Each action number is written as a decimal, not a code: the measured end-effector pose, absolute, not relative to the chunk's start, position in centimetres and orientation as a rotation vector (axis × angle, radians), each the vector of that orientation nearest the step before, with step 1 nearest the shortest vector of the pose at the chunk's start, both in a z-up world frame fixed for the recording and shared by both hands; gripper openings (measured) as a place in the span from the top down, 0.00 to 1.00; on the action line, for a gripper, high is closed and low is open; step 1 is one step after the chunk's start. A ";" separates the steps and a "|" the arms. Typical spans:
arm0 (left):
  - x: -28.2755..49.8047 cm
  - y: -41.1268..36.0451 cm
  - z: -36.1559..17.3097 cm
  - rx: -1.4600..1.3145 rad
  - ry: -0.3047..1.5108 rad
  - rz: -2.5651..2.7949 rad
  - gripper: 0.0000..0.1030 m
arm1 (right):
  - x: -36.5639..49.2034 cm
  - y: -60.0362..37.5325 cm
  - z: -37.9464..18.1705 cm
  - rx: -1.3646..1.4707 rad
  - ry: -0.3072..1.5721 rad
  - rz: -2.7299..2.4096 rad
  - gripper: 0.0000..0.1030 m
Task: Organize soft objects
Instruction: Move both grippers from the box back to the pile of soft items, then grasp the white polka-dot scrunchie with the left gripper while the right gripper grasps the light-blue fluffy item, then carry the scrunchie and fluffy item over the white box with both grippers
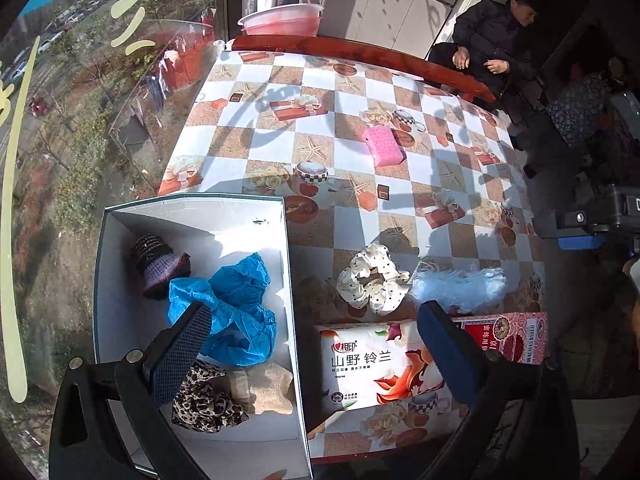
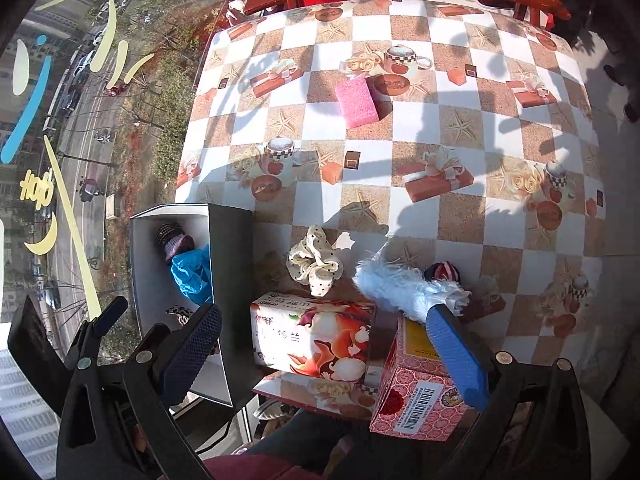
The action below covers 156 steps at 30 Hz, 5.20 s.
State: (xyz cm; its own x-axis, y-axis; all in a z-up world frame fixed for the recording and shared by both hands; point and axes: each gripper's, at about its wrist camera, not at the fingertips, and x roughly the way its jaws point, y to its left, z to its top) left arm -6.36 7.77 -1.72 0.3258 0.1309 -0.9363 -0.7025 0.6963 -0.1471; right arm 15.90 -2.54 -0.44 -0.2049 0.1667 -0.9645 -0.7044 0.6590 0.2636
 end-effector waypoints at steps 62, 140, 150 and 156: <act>10.1 7.7 -22.3 -0.679 1.624 0.588 0.00 | 24.2 -4.7 -21.9 -0.948 1.461 0.878 0.00; -13.3 3.9 -1.6 -0.399 1.228 0.724 0.79 | -1.6 -1.4 -0.8 -0.615 1.448 1.274 0.70; -13.1 3.7 -1.6 -0.386 1.233 0.709 0.79 | -1.5 -1.8 -1.0 -0.593 1.461 1.250 0.70; -13.1 3.5 -1.7 -0.374 1.236 0.698 0.79 | -1.5 -1.9 -1.5 -0.599 1.481 1.232 0.70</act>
